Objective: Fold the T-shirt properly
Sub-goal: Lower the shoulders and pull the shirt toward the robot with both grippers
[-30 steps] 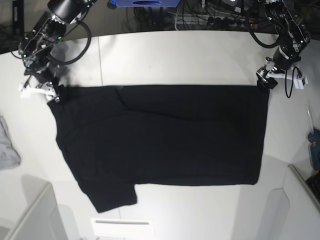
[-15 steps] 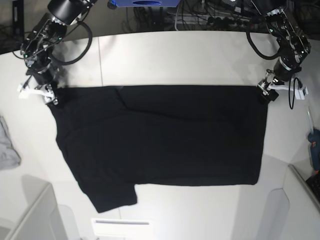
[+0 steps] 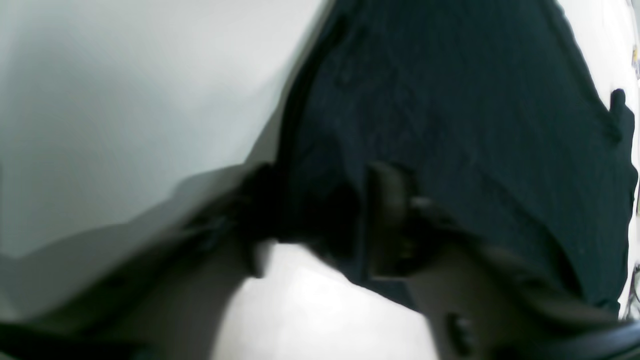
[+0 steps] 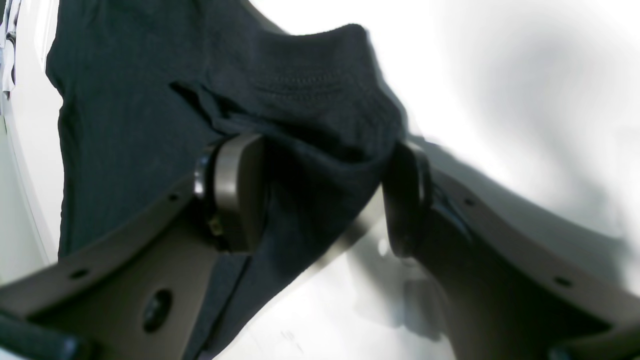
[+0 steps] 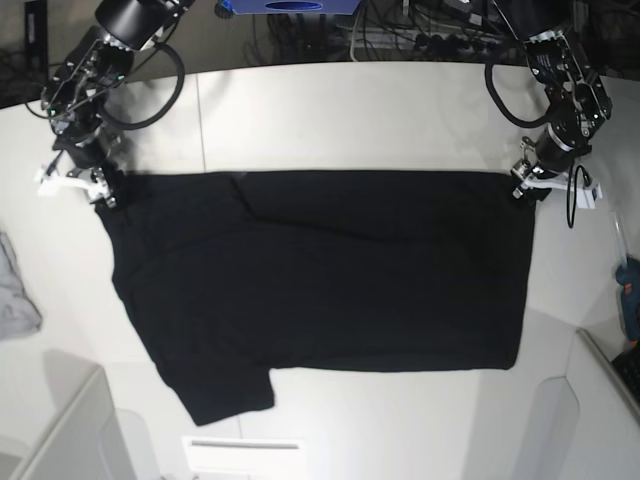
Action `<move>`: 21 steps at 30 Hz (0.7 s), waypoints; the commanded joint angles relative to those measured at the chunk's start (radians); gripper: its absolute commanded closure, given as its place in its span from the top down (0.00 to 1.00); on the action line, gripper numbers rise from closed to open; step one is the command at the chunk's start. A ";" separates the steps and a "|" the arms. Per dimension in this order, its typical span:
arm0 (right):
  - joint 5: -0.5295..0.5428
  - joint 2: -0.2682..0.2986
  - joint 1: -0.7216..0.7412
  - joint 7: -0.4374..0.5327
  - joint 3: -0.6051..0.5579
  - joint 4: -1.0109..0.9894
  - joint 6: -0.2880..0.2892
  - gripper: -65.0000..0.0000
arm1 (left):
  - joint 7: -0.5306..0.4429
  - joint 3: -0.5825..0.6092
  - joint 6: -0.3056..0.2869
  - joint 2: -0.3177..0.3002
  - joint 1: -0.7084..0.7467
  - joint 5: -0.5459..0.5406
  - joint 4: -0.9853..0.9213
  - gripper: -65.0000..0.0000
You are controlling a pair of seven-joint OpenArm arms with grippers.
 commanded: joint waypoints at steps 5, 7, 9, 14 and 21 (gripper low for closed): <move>-0.029 -0.007 -0.006 -0.048 0.007 -0.008 -0.029 0.51 | 0.028 0.004 0.011 -0.007 -0.017 0.007 -0.052 0.02; -0.029 -0.008 -0.010 -0.018 0.007 -0.008 -0.029 0.42 | 0.027 0.004 0.011 -0.007 -0.017 0.007 -0.069 0.00; -0.029 -0.010 -0.014 0.009 0.005 -0.008 -0.027 0.27 | 0.028 0.004 0.011 -0.008 -0.017 0.007 -0.080 0.00; -0.029 -0.005 -0.013 0.014 0.007 -0.008 -0.027 0.00 | 0.030 0.004 0.011 -0.008 -0.006 0.010 -0.073 0.00; -0.029 -0.004 -0.054 0.011 -0.001 0.070 -0.027 0.00 | 0.032 0.005 0.011 -0.036 0.060 0.010 0.042 0.00</move>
